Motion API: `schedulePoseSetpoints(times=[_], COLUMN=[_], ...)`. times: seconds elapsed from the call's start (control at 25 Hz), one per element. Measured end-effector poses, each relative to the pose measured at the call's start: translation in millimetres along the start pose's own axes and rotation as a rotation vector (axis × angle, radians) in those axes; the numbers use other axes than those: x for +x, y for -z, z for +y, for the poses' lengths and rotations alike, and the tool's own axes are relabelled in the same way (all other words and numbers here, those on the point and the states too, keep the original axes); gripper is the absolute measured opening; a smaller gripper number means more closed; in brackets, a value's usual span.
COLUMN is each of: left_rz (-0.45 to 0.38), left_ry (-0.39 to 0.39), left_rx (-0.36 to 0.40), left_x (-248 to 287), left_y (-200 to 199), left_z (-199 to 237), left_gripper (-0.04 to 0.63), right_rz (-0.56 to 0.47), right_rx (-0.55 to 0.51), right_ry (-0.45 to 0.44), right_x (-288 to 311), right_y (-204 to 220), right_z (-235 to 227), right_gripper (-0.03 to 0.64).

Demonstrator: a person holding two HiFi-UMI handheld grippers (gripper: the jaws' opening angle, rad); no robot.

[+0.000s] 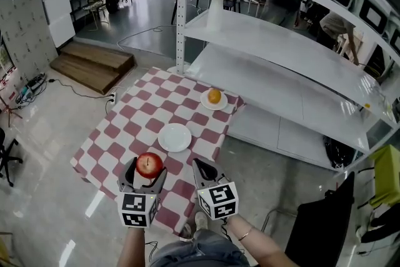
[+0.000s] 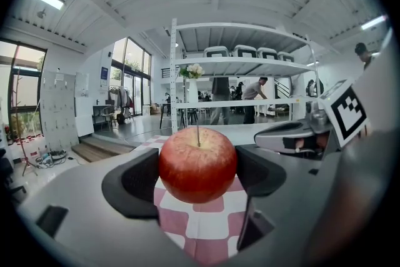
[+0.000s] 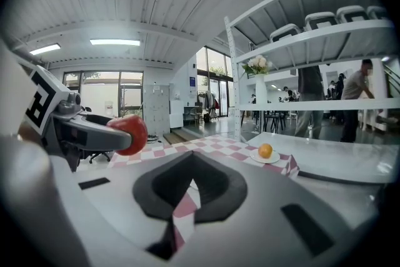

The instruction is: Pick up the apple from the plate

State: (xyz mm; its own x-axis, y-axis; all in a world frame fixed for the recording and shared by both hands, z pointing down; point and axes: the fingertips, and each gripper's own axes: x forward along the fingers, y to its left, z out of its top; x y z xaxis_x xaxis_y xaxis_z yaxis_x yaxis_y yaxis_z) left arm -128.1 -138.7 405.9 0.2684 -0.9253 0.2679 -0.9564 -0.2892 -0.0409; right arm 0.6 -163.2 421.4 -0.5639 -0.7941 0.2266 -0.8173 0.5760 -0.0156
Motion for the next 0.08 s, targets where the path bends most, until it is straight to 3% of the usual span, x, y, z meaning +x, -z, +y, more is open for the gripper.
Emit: schedulePoseSetpoints(times=[0.08], left_rz=[0.0], left_ry=[0.001], left_rx=[-0.002], left_x=[0.3], left_y=[0.4], left_z=[0.4], left_gripper=[0.373], right_rz=[0.0], right_rx=[0.0], right_ry=[-0.001], right_x=[1.2], right_y=[0.1], right_z=[0.5], right_gripper=[0.008])
